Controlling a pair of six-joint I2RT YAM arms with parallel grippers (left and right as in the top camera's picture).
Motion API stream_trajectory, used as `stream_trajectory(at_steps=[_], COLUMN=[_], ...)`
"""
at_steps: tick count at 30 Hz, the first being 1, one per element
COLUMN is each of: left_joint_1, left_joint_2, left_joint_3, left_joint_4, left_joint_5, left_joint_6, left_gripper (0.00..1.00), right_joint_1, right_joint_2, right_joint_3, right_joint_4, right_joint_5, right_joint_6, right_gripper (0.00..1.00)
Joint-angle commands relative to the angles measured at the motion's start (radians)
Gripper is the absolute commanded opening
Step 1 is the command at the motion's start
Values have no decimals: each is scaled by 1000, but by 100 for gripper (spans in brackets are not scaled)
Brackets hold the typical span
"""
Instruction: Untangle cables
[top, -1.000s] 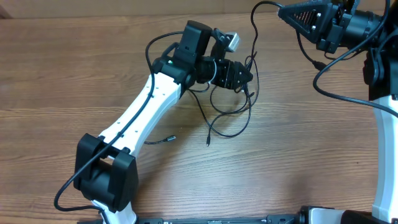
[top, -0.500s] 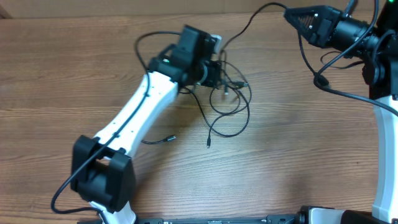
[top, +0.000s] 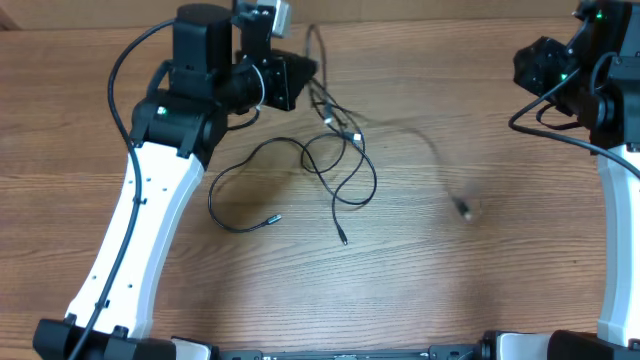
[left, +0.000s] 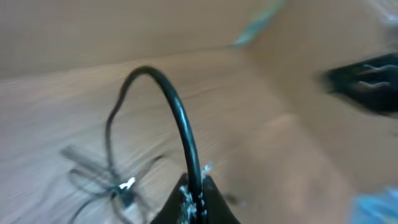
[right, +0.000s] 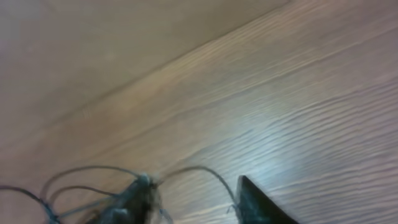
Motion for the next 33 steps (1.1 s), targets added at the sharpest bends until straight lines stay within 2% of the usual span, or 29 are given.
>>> stream_trajectory(at_steps=[1,5,7,14,18,22,25,33], left_joint_1=[-7,-8,-10,-16,-33,-40,-41,-59], left_joint_2=[-18,-17,-17,-17,-17,-17,-17,-17], left_joint_3=[20,20,20,20,20,20,20,20], left_joint_4=[113,198,254,594,746,755,762,922], left_joint_5=[362,375,379,383,272,103,25,-78], left_joint_6=[-8,-87,-129,-373,-493,-541,-627,-962], left_gripper=[4,4,4,4,4,4,4,4], right_joint_1=[0,0,1,48,115,199,256,355], right_joint_2=[2,2,2,13,28,43,53,91], right_joint_3=[16,16,16,15,8,8,6,3], right_joint_4=[7,-3,-13,-45,-47,-45,-24,153], right_joint_5=[-237,-463,-534,-554,-560,-560,-555,-523], right_joint_6=[-93,-188,-233,-257,-306,-354,-392,-390], right_gripper=[60,72,74,75,77,80,83,85])
